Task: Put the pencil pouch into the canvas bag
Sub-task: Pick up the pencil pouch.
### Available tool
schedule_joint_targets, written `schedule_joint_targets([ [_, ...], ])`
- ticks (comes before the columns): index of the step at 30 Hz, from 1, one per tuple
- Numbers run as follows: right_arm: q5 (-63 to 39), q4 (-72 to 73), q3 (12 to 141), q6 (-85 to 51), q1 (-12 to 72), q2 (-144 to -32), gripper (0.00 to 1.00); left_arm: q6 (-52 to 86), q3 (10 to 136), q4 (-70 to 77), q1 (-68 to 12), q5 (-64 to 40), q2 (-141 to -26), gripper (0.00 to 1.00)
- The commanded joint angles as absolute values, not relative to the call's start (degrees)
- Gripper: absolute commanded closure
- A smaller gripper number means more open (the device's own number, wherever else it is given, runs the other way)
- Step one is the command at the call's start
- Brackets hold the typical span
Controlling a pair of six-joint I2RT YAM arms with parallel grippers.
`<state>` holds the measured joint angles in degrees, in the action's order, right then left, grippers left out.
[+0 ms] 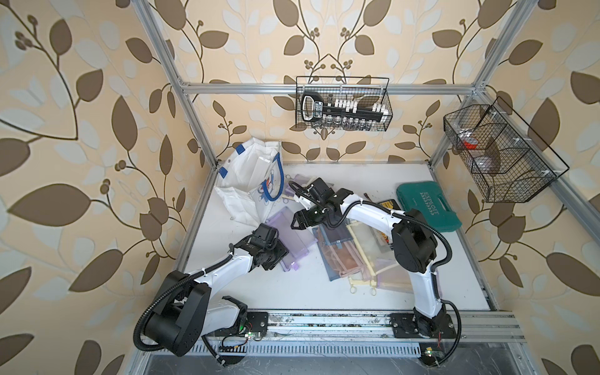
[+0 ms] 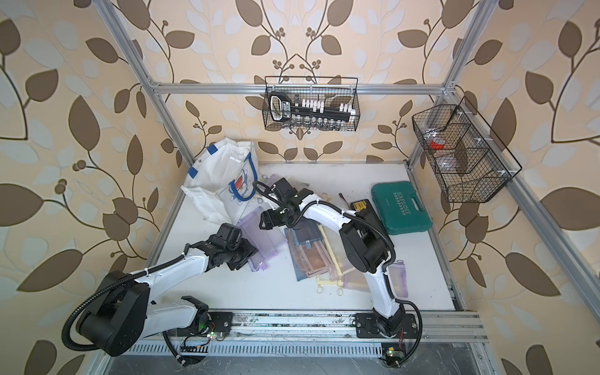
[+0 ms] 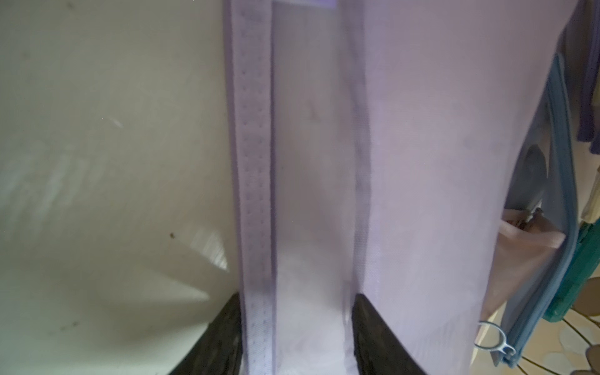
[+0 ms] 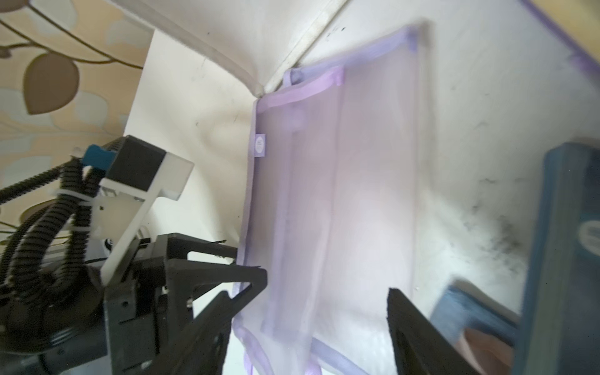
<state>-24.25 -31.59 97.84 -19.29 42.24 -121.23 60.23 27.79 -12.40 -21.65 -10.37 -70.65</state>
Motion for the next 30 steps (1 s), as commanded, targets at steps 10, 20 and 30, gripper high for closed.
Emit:
schedule_joint_targets([
  [10, -31.79, -29.21, 96.50, -21.93, 43.26, -126.90, 0.37, 60.65, 24.32, -9.51, -21.11, -13.04, -71.94, 0.56],
  [20, -30.91, -27.96, 93.26, -21.77, 42.80, -124.57, 0.41, 60.86, 23.85, -9.02, -21.10, -13.25, -72.69, 0.64],
  [30, -36.29, -24.55, 90.54, -23.60, 42.37, -123.74, 0.92, 57.93, 26.42, -11.18, -21.18, -15.00, -73.11, 0.71],
])
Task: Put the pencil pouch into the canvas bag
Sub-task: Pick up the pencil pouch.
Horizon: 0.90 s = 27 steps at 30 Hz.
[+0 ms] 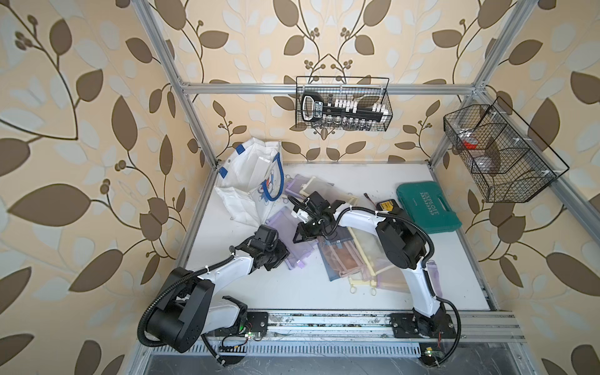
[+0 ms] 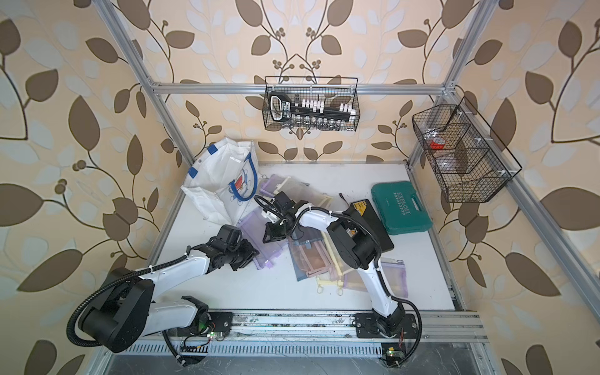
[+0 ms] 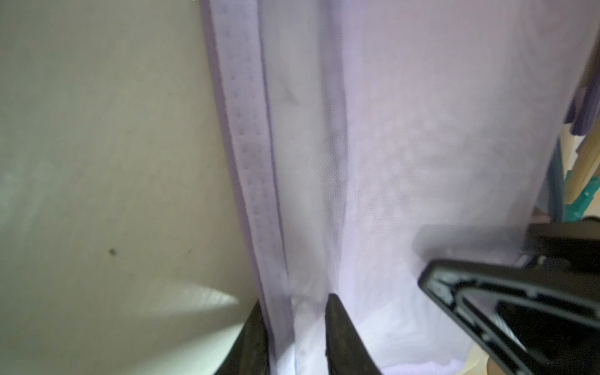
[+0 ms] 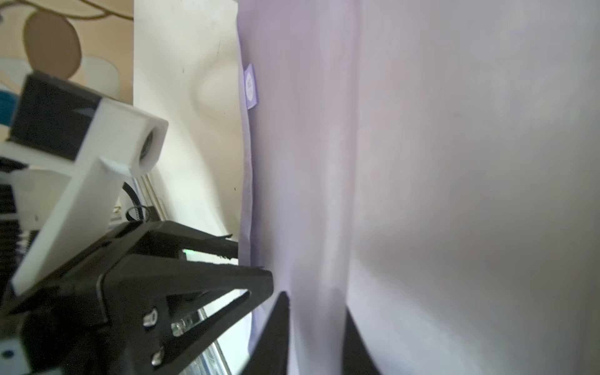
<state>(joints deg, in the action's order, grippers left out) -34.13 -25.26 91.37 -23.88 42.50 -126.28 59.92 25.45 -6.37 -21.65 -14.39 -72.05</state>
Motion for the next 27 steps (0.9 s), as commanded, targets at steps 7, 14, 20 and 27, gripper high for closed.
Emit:
schedule_joint_targets([
  [7, -38.14, -23.71, 84.62, -23.02, 39.83, -111.93, 1.00, 52.72, 31.66, -20.45, -21.18, -15.51, -65.64, 0.52],
  [14, -44.35, -20.79, 78.50, -25.68, 35.43, -97.95, 1.00, 45.82, 38.15, -22.87, -21.18, -20.87, -54.48, 0.22],
  [20, -49.13, -18.48, 79.18, -28.18, 34.50, -90.85, 1.00, 44.96, 41.92, -11.78, -21.18, -28.04, -49.44, 0.04],
  [27, -53.95, -15.62, 79.00, -29.62, 34.49, -87.24, 1.00, 48.47, 41.99, 1.51, -21.18, -30.06, -49.34, 0.02],
])
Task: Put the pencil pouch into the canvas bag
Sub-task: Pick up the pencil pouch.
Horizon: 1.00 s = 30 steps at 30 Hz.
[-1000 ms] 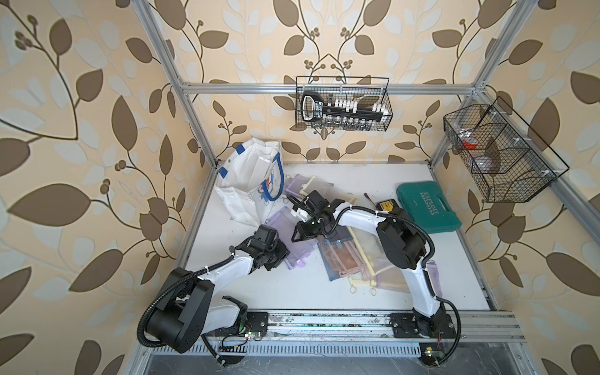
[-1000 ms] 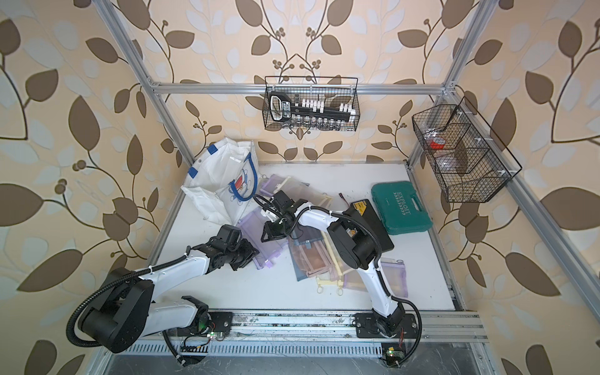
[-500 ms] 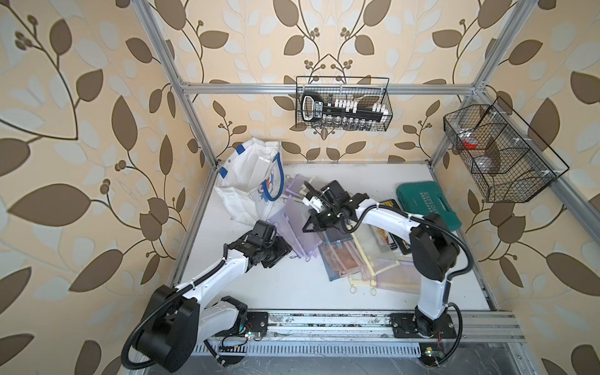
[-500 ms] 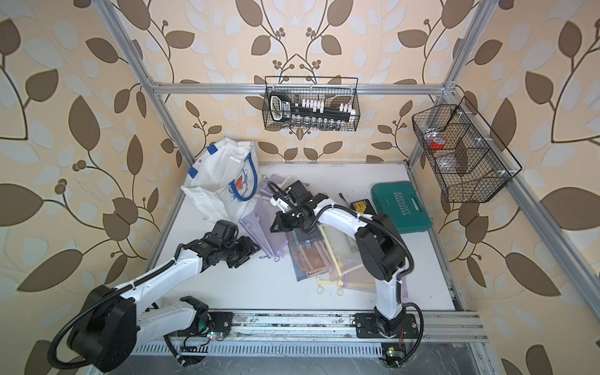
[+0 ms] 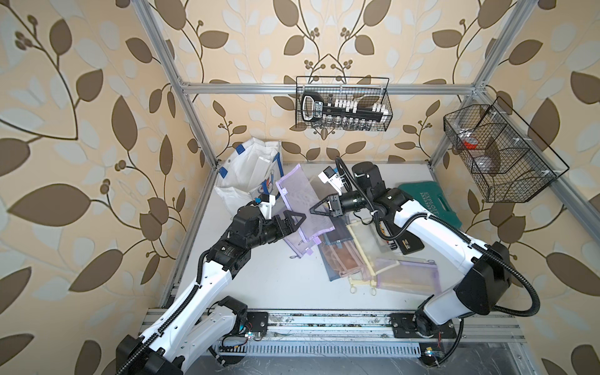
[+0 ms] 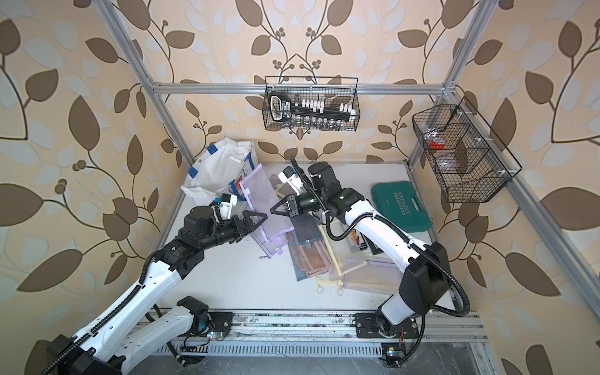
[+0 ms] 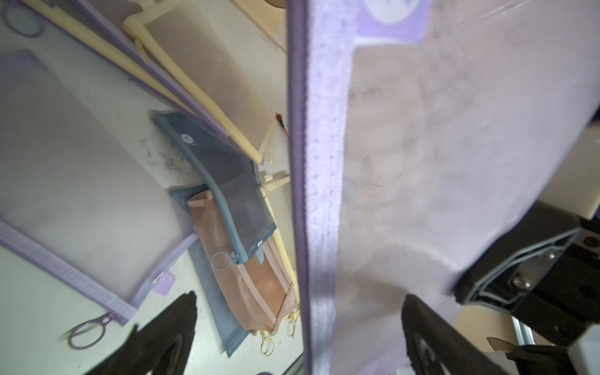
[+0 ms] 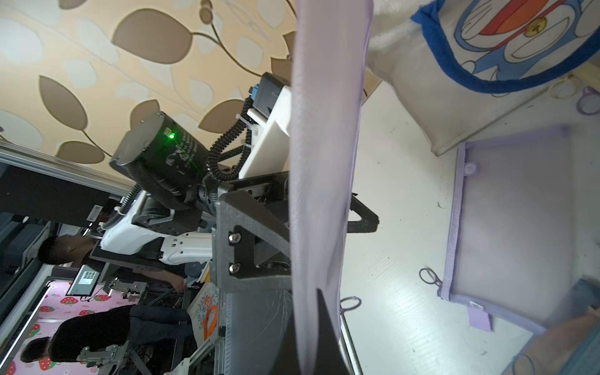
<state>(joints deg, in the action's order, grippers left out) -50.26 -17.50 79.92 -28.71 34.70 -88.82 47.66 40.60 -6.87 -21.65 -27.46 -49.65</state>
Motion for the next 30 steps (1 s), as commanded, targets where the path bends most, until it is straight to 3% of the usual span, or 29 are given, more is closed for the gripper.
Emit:
schedule_joint_targets([
  [1, -54.59, -15.20, 78.68, -29.83, 34.52, -86.90, 1.00, 48.60, 41.84, 2.82, -21.18, -30.33, -49.34, 0.02],
  [9, -58.37, -10.92, 76.17, -32.88, 34.46, -84.49, 1.00, 51.15, 41.75, 11.16, -21.18, -33.90, -49.94, 0.09],
  [12, -58.82, -9.33, 75.68, -34.38, 34.42, -84.19, 1.00, 51.06, 41.95, 12.25, -21.18, -34.25, -50.10, 0.16],
  [15, -58.46, -9.22, 75.93, -34.85, 34.44, -84.28, 1.00, 51.09, 42.35, 12.32, -21.18, -34.25, -50.24, 0.40],
  [20, -55.24, -12.52, 76.00, -34.89, 33.27, -85.57, 1.00, 49.45, 42.96, 8.05, -21.13, -31.49, -48.41, 0.88],
  [22, -53.62, -14.16, 75.77, -34.74, 32.17, -85.78, 1.00, 47.03, 44.17, 3.82, -21.16, -30.15, -47.88, 1.00],
  [23, -52.72, -15.17, 75.78, -34.42, 31.66, -85.70, 0.99, 45.89, 45.02, 1.25, -21.17, -29.17, -47.66, 1.00],
  [25, -51.15, -16.44, 76.06, -34.11, 30.51, -85.44, 0.85, 43.23, 47.18, -4.08, -21.17, -26.52, -47.19, 1.00],
  [28, -46.77, -20.88, 77.81, -32.21, 29.31, -85.16, 0.43, 37.43, 52.96, -15.03, -21.16, -20.07, -47.88, 1.00],
  [30, -42.62, -25.97, 80.45, -29.55, 28.94, -85.79, 0.24, 32.49, 59.16, -24.73, -21.05, -12.94, -50.22, 1.00],
])
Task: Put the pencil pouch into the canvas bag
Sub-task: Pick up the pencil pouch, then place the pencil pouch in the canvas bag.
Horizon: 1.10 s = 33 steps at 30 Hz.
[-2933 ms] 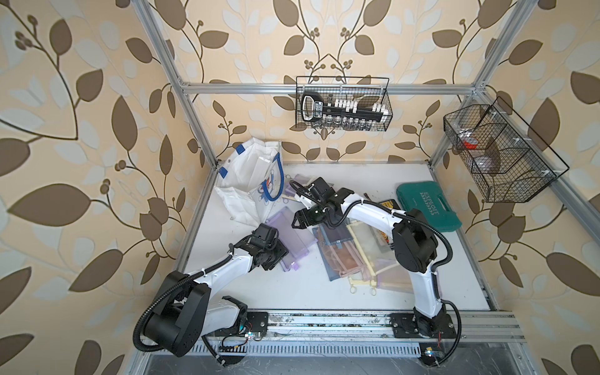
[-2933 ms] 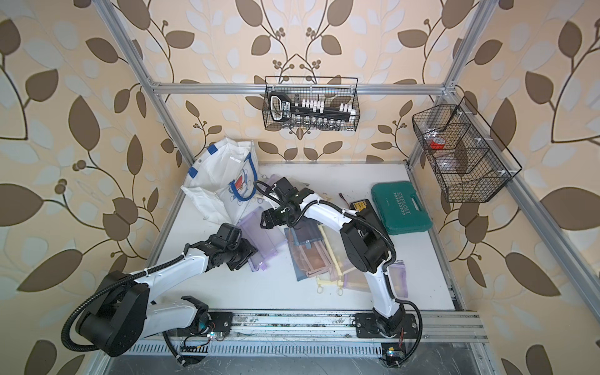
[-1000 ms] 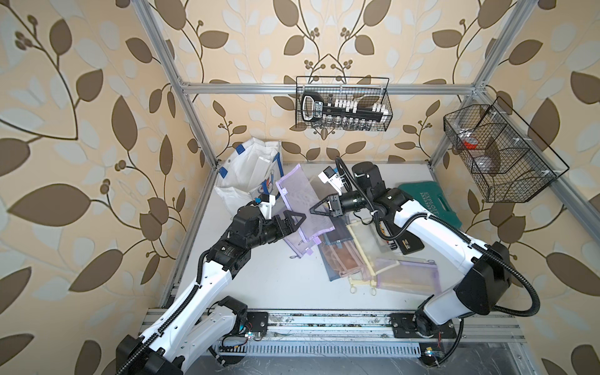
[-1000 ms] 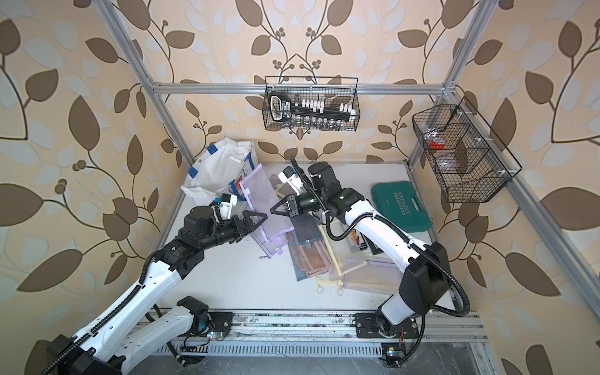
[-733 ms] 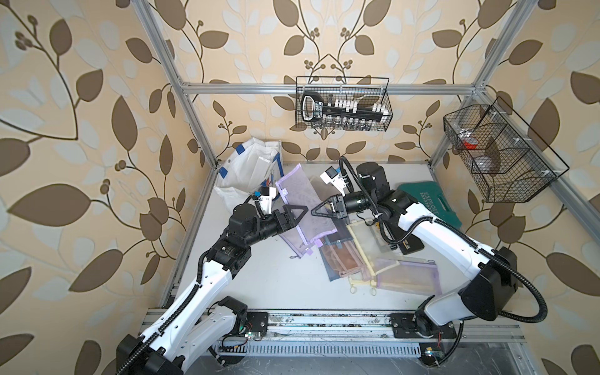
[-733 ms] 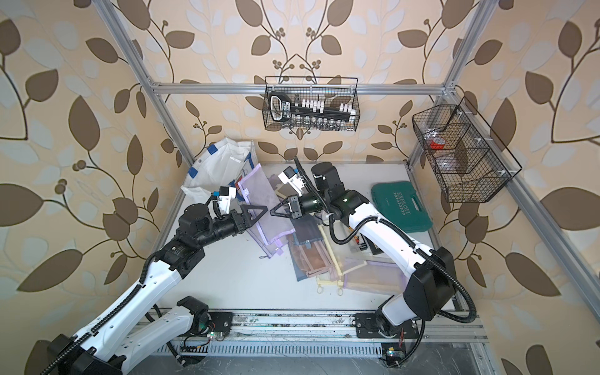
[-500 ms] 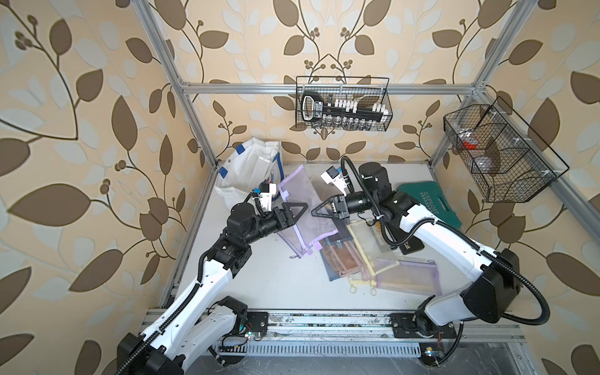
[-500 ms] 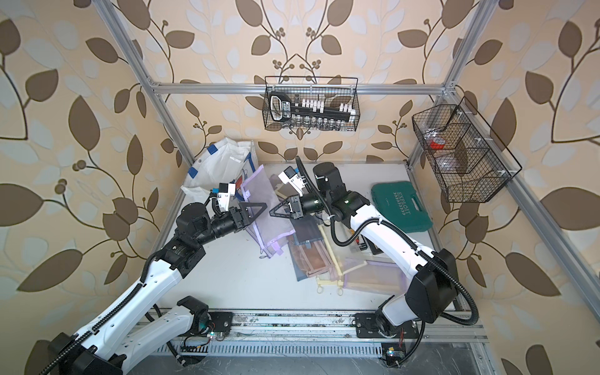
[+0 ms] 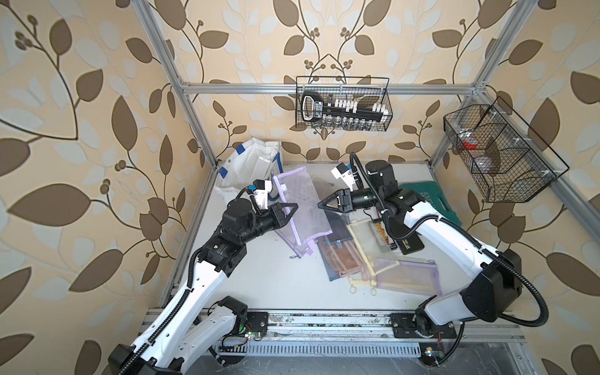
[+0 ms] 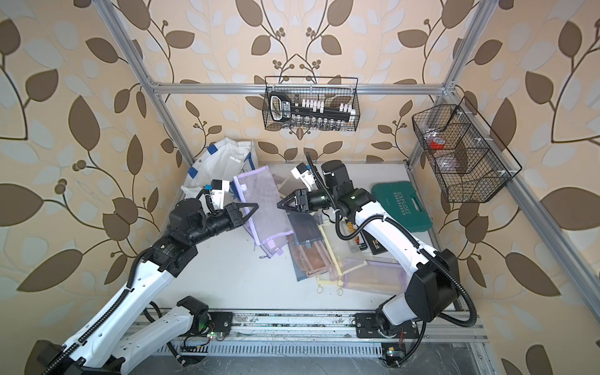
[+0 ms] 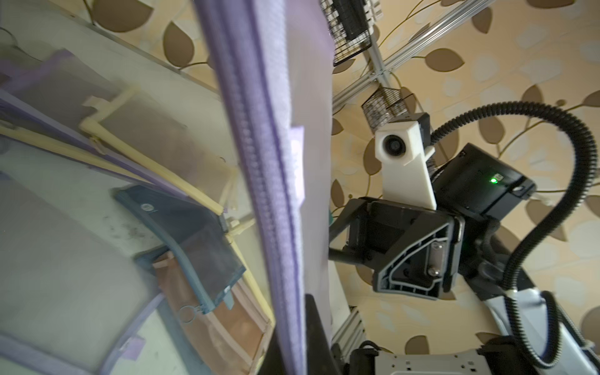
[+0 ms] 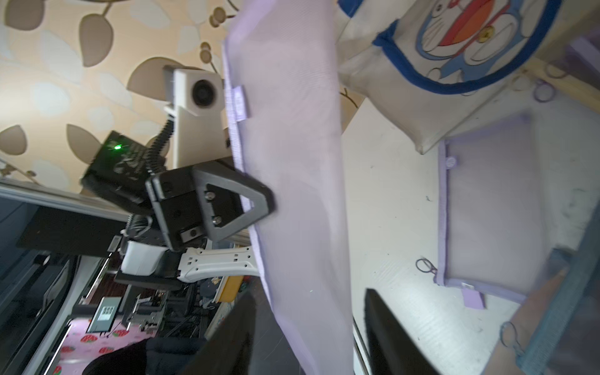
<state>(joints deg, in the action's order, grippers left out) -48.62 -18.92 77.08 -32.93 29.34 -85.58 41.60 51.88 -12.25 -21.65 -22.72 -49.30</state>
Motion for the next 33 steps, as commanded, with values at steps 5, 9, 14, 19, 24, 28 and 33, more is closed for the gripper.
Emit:
schedule_joint_targets([
  [5, -34.01, -36.62, 86.96, -23.89, 28.85, -87.36, 0.08, 18.22, 79.95, -45.86, -21.09, 4.35, -63.27, 1.00],
  [9, -31.21, -39.40, 88.99, -22.46, 28.92, -86.79, 0.05, 7.71, 91.68, -47.29, -20.05, 12.86, -72.06, 1.00],
  [14, -30.24, -41.25, 88.26, -21.69, 28.84, -85.06, 0.03, -3.18, 106.51, -46.30, -15.77, 20.28, -84.05, 1.00],
  [19, -29.99, -41.34, 87.19, -21.68, 28.85, -83.68, 0.02, -11.52, 110.54, -39.69, -12.20, 25.59, -89.70, 1.00],
  [24, -30.21, -41.33, 86.80, -21.50, 28.90, -83.49, 0.02, -20.48, 110.22, -34.73, -9.78, 25.24, -93.16, 1.00],
  [28, -30.84, -40.91, 86.92, -21.62, 28.87, -83.98, 0.02, -26.99, 105.66, -28.89, -9.32, 24.59, -95.02, 1.00],
  [33, -30.89, -40.72, 87.22, -21.51, 28.85, -84.63, 0.02, -30.00, 104.13, -31.06, -9.14, 23.82, -98.12, 1.00],
])
